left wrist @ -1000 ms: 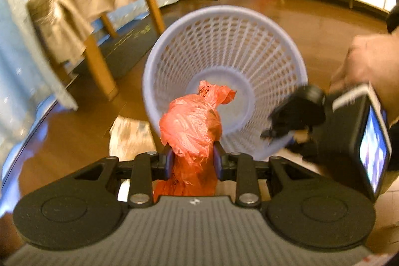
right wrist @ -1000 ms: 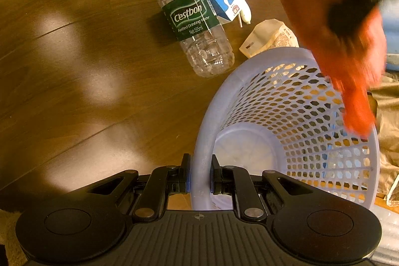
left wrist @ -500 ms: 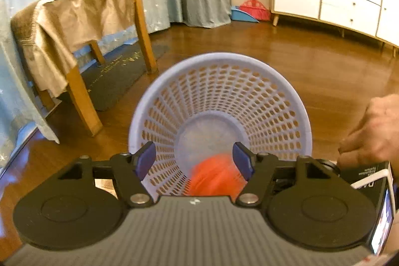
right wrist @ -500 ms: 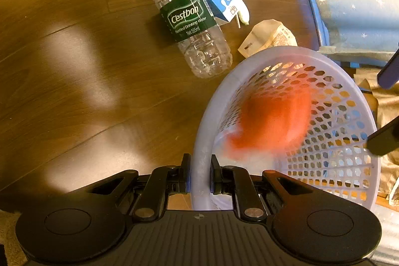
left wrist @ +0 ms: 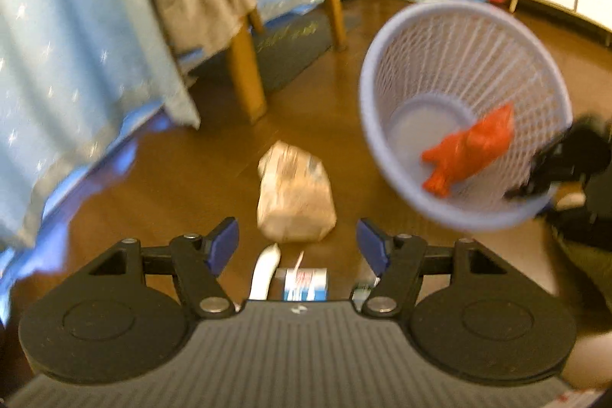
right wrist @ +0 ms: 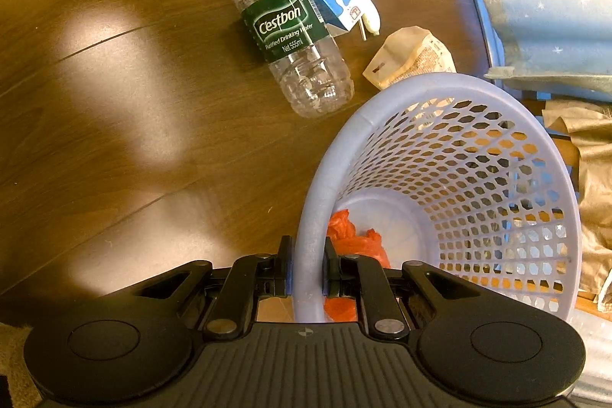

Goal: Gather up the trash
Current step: 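Grasp the Cestbon water bottle with the left gripper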

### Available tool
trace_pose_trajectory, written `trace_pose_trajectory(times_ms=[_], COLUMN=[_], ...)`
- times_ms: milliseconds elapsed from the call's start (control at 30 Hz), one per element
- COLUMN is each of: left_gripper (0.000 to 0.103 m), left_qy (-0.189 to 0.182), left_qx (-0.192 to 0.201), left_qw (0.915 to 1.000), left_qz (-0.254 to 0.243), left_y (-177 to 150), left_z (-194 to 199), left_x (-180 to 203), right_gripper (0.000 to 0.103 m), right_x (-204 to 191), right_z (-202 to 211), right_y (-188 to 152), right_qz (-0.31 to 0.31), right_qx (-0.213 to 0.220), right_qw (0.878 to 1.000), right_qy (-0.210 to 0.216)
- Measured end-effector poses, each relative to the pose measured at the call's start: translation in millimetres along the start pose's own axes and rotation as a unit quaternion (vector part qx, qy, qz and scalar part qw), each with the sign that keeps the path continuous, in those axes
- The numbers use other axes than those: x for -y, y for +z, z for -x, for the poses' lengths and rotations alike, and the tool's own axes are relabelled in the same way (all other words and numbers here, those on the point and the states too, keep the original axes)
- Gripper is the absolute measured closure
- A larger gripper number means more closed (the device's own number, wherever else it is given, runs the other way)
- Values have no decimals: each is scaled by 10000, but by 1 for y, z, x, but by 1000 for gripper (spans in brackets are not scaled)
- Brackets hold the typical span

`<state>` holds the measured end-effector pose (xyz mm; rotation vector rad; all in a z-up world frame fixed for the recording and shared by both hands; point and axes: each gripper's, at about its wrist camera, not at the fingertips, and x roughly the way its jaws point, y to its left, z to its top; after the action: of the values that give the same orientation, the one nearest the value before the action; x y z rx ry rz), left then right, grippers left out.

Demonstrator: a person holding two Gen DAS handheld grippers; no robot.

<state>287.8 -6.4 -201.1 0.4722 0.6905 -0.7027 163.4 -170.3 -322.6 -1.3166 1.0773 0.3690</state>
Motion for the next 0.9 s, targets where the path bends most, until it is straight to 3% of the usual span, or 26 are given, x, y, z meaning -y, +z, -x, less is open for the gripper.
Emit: trace_pose_trajectory(times_ms=[233,367,533,900], left_gripper=[39,39,36,36], left_qy=[-133,-286,-531,-593], left_qx=[-567,-742,-835,-1071], left_qw=[9983,9965,9933,9873], left_qz=[2,-268,-595,-1016], left_y=[-58,-80,-85,-77], left_z=[-13,-28,-60,-110], left_x=[2,21,45,66], right_gripper=[93,93,93,93], right_x=[0,-1,-1,3], right_z=[1,1,1,0], right_y=[1,1,1,-1], right_qz=[14,24,28,28], right_qx=[-14,-13,-17,9], right_qw=[10000,10000,10000,10000], right_qy=[8,9,17,23])
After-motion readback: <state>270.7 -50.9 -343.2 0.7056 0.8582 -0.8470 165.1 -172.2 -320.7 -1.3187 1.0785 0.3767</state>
